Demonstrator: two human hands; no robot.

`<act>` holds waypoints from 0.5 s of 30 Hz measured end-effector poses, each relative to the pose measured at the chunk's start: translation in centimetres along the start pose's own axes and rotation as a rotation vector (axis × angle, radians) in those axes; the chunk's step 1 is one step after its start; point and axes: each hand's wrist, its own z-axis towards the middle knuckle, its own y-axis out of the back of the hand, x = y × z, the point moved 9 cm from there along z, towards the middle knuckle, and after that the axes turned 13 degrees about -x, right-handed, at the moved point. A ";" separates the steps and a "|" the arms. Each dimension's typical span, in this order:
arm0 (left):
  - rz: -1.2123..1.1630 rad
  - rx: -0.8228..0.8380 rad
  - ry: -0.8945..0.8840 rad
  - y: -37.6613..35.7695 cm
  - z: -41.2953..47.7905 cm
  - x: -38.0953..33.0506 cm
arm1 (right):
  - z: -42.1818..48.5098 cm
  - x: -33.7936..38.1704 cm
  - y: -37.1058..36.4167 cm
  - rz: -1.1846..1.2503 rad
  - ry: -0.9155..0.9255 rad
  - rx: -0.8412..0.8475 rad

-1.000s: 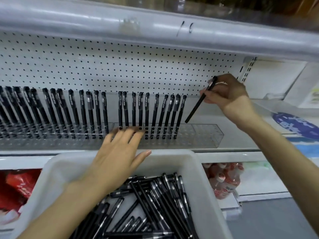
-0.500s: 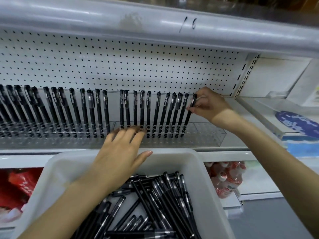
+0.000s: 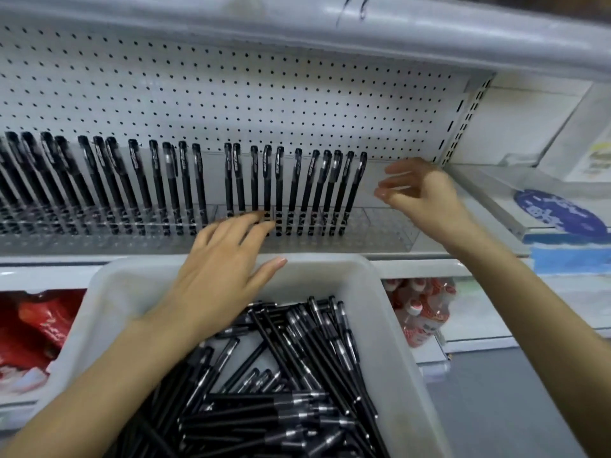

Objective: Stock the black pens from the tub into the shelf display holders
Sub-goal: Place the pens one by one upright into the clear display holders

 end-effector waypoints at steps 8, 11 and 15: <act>-0.014 0.036 0.054 0.5 -2.0 2.3 | -11.4 0.0 -4.1 0.045 -0.088 0.273; -0.013 0.045 0.113 0.2 -2.9 3.7 | -14.2 -1.7 -7.8 -0.111 -0.086 0.401; 0.023 0.062 0.099 -0.4 -3.9 4.6 | -15.3 -3.9 -10.9 -0.212 -0.139 0.427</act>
